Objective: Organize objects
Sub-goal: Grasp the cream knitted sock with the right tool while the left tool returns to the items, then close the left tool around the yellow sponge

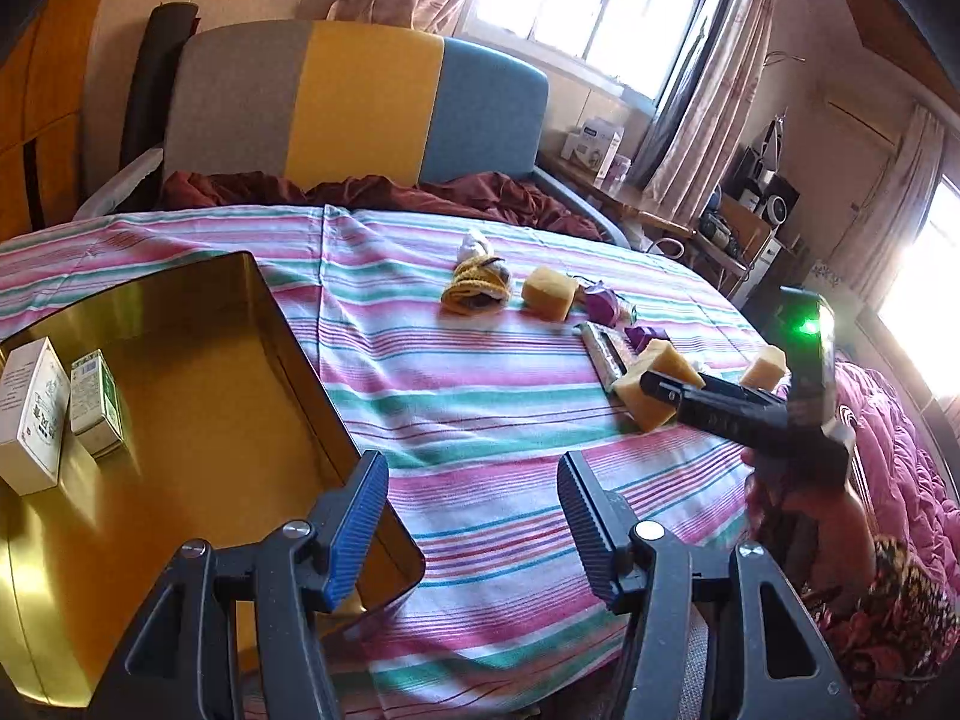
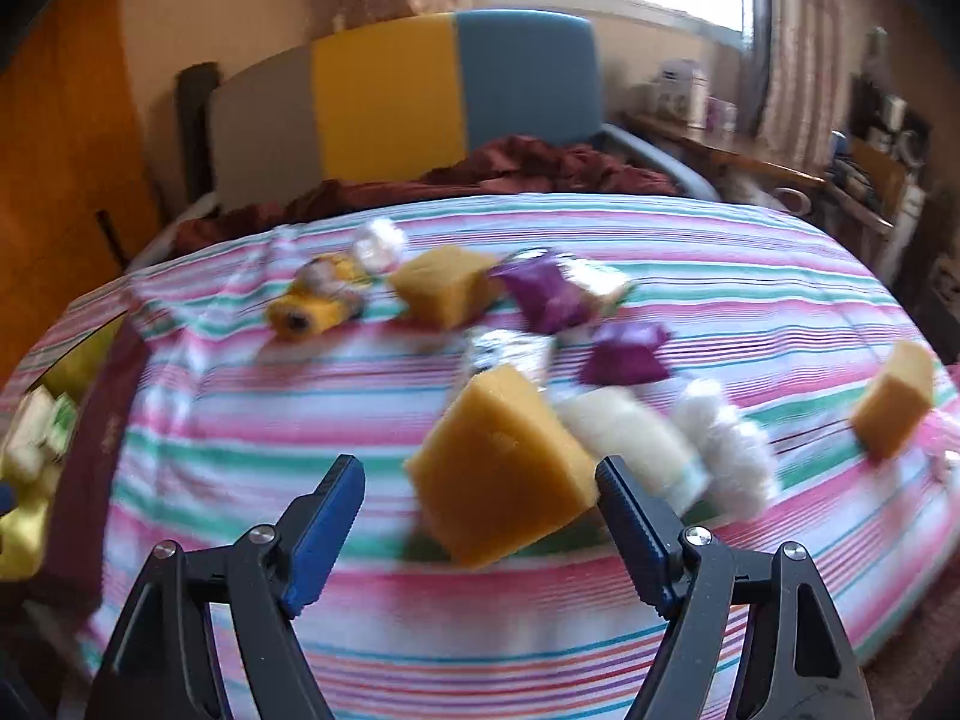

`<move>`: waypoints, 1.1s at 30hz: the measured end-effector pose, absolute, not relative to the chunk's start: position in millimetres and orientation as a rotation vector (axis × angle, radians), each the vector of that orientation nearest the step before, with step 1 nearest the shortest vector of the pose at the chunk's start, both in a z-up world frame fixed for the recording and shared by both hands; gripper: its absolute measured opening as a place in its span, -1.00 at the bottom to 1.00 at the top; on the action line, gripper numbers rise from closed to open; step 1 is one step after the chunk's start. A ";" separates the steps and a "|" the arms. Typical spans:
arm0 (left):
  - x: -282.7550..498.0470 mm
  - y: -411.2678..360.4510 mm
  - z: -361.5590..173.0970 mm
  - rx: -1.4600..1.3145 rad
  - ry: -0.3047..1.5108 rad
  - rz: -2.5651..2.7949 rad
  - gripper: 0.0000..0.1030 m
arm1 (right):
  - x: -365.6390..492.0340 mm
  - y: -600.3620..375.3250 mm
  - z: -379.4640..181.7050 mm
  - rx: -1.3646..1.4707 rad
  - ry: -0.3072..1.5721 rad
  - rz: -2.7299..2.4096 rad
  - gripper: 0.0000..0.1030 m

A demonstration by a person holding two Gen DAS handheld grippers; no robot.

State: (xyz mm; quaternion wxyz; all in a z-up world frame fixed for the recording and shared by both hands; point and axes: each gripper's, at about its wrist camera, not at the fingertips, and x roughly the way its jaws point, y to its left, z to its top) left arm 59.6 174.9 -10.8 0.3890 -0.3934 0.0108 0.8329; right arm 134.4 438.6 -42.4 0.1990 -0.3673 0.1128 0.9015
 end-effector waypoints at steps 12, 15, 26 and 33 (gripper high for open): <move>61.2 182.1 -15.7 -1.024 0.027 2.117 0.15 | 171.9 368.6 -13.8 -0.823 0.118 2.822 0.65; 65.2 186.3 -16.1 -1.016 0.040 2.103 0.15 | 174.0 411.4 -14.8 -0.811 0.241 2.673 0.65; 82.0 206.5 -17.9 -1.006 0.118 2.044 0.15 | 131.2 499.5 -59.1 -1.089 0.138 2.429 0.33; 89.0 220.6 -16.1 -0.980 0.198 2.012 0.15 | 129.2 511.2 -74.1 -1.080 0.299 2.446 0.30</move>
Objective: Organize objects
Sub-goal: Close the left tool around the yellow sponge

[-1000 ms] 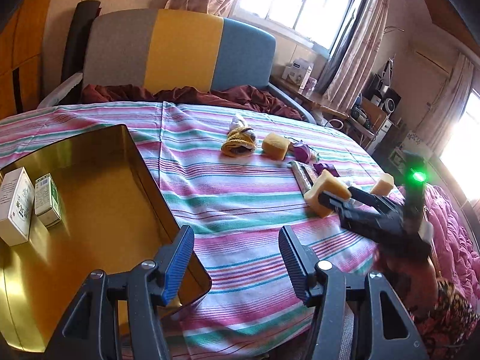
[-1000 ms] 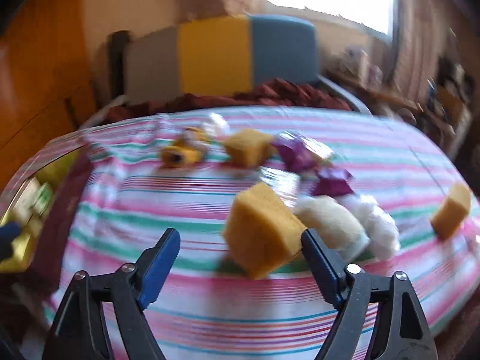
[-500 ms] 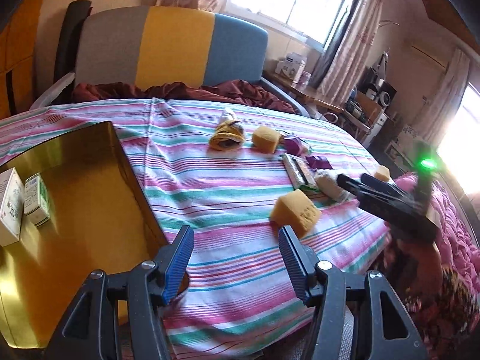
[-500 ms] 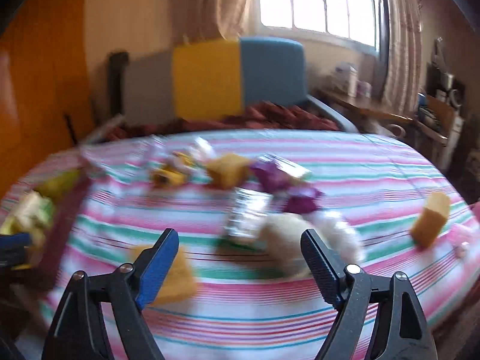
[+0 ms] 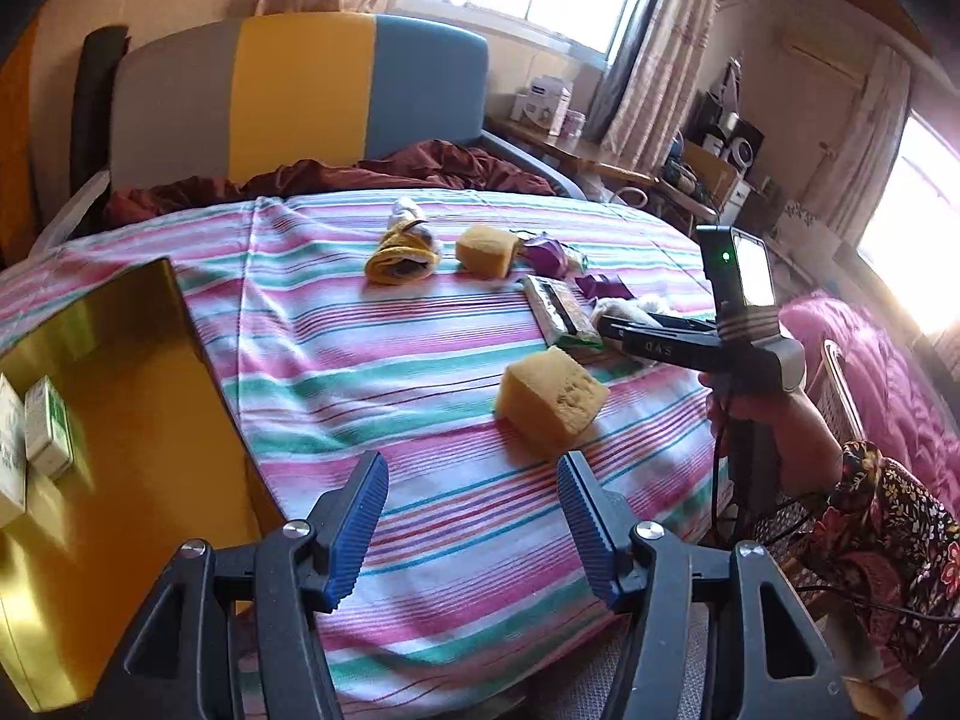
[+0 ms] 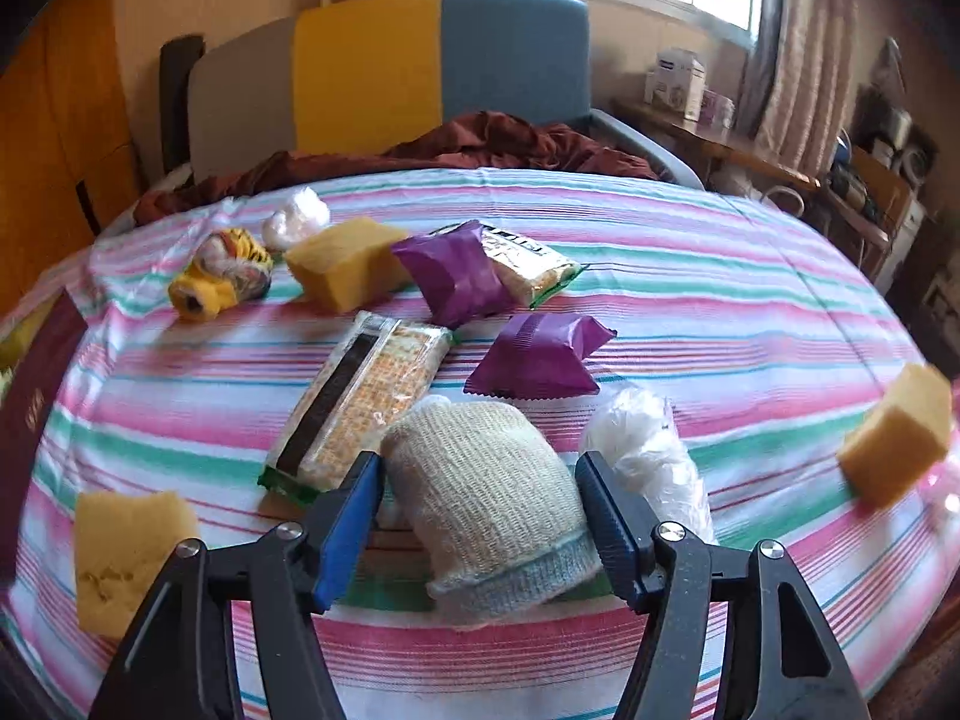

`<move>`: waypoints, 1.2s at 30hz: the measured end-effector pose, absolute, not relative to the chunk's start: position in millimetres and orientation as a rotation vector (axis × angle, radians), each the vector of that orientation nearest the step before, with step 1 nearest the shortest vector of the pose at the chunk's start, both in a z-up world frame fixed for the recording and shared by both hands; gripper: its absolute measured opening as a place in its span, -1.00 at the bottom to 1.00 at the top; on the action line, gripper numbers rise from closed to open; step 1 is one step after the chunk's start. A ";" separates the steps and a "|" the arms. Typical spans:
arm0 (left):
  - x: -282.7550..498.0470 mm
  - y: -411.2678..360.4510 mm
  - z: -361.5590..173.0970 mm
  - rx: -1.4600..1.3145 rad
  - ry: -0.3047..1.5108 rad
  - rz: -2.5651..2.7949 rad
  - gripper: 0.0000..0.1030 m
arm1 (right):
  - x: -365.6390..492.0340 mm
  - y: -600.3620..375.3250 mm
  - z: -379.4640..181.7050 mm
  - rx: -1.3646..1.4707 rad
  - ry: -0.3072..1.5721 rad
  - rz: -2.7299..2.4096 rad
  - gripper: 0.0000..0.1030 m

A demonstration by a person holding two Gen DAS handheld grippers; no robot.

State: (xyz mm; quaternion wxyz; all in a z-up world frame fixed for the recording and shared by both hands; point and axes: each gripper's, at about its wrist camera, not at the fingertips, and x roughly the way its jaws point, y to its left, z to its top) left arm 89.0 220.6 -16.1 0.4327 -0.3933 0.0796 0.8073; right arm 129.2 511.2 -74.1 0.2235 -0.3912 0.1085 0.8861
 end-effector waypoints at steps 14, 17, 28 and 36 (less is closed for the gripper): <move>87.3 304.9 -26.6 -0.909 0.501 1.903 0.40 | 157.3 513.7 -88.4 -0.838 0.513 2.452 0.03; 89.5 325.9 -32.8 -0.866 0.592 1.867 0.53 | 152.9 506.0 -90.1 -0.848 0.475 2.486 0.03; 87.6 375.9 -67.4 -0.825 0.878 1.689 0.61 | 156.8 514.4 -96.4 -0.817 0.559 2.504 0.04; 70.2 365.4 -81.8 -1.003 0.631 1.733 0.40 | 157.7 514.2 -97.0 -0.810 0.560 2.507 0.04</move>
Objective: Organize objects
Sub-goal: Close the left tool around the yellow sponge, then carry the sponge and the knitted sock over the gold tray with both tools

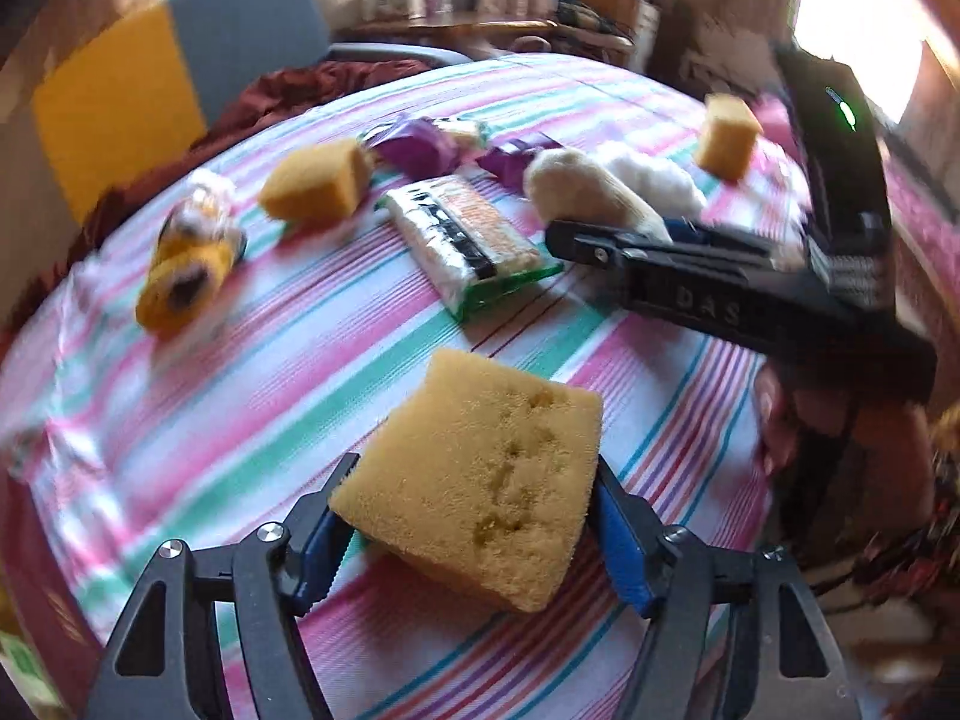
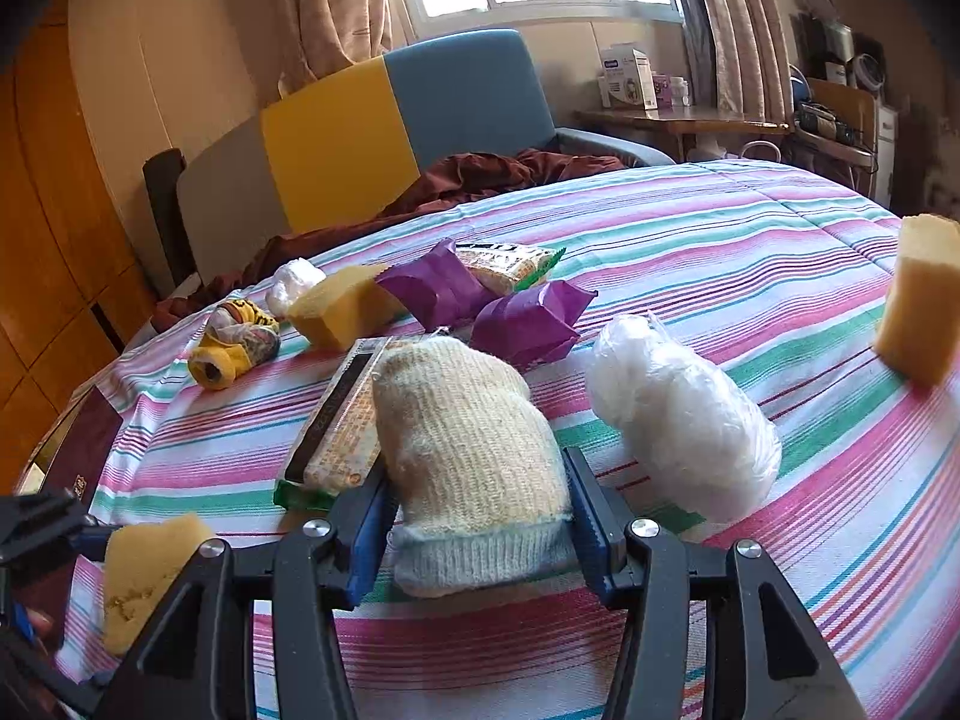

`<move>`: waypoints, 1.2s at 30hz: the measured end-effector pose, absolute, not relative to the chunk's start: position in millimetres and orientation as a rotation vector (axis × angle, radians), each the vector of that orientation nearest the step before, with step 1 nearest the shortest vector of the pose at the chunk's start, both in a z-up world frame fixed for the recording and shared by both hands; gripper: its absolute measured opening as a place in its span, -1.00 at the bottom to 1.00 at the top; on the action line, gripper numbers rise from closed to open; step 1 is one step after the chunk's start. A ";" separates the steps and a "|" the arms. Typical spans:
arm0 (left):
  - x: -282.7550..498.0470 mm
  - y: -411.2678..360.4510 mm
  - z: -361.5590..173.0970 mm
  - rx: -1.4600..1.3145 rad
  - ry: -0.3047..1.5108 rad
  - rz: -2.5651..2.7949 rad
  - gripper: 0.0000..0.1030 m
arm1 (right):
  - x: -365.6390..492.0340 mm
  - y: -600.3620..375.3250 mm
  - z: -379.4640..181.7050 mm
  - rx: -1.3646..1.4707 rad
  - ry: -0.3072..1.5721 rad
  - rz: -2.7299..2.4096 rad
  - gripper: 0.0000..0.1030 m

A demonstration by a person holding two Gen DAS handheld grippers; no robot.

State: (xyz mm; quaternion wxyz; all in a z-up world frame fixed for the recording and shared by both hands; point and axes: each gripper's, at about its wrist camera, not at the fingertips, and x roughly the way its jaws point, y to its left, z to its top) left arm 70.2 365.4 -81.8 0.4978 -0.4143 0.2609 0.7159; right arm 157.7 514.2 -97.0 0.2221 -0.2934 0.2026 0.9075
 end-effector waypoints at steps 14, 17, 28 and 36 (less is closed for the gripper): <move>73.5 330.4 -75.4 -1.019 0.376 1.810 0.14 | 157.2 512.9 -98.6 -0.817 0.534 2.495 0.03; 68.3 316.2 -64.6 -1.044 0.274 1.807 0.14 | 157.6 512.5 -98.6 -0.820 0.527 2.493 0.02; 53.3 266.8 -32.1 -0.996 0.123 1.891 0.13 | 153.6 507.1 -98.5 -0.843 0.464 2.467 0.00; 31.3 210.4 -12.4 -0.972 0.035 1.996 0.13 | 152.0 503.7 -98.8 -0.860 0.419 2.451 -0.01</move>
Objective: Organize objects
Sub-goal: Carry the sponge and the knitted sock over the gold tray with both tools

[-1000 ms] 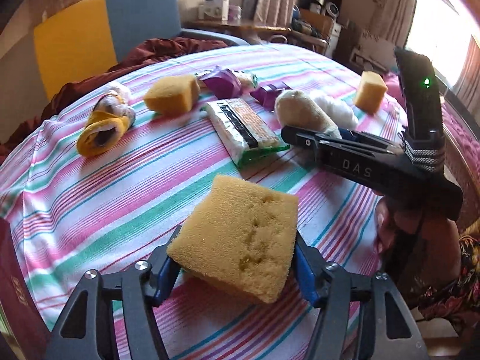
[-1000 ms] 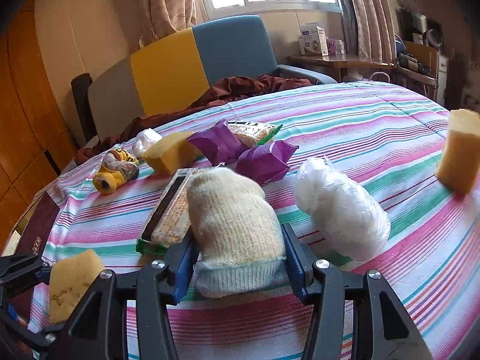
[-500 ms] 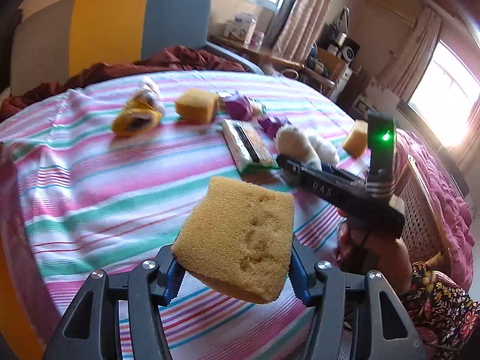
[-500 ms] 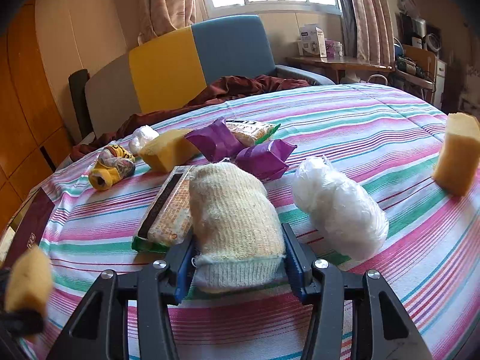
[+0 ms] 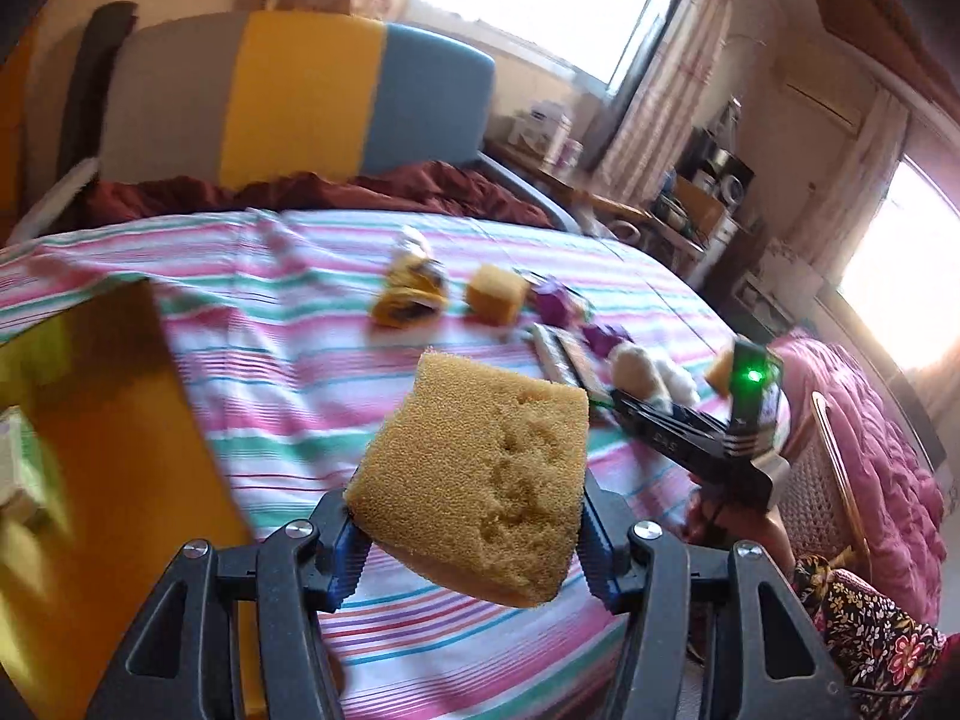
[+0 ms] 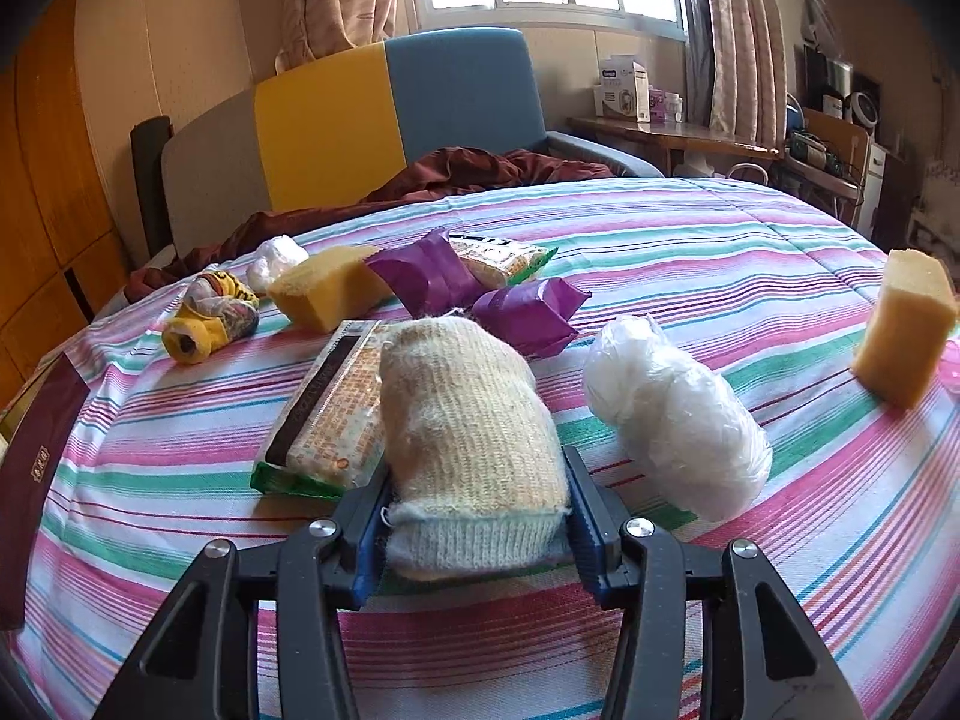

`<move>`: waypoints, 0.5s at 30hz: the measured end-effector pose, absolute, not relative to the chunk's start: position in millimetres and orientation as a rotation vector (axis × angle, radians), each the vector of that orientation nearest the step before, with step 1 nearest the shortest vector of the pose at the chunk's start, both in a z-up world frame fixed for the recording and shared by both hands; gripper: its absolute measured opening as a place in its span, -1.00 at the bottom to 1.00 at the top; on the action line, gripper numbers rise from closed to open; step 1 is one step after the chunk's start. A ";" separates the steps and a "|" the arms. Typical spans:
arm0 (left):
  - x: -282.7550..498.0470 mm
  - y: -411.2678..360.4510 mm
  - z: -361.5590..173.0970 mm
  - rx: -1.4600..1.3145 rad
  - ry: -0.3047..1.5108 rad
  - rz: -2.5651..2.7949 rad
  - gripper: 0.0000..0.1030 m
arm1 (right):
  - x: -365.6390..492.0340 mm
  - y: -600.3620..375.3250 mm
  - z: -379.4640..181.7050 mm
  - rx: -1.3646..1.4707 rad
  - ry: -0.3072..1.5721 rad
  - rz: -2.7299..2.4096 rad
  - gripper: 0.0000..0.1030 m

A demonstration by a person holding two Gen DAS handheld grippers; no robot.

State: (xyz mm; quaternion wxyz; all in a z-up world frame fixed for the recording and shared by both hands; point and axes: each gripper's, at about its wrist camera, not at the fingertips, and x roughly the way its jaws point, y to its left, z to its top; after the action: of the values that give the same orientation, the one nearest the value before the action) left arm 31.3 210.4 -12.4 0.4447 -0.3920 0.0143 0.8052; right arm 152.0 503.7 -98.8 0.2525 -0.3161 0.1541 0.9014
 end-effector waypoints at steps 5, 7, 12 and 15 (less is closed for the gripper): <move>12.0 171.1 -9.0 -0.985 -0.007 2.087 0.13 | 150.5 501.7 -99.0 -0.868 0.402 2.444 -0.01; 3.1 153.5 -10.5 -1.001 -0.030 2.124 0.13 | 149.4 500.6 -99.0 -0.874 0.391 2.439 -0.01; -13.5 115.8 -17.9 -1.045 -0.090 2.188 0.13 | 148.3 498.2 -99.0 -0.884 0.366 2.431 -0.01; -21.3 95.8 -24.6 -1.079 -0.118 2.220 0.13 | 147.4 497.1 -98.9 -0.890 0.350 2.425 -0.01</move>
State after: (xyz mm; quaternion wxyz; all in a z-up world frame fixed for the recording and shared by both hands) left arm -21.3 95.8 -24.6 0.3288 -0.4123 -0.0452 0.8484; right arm 147.4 497.1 -98.9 0.2643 -0.3291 0.1295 0.8972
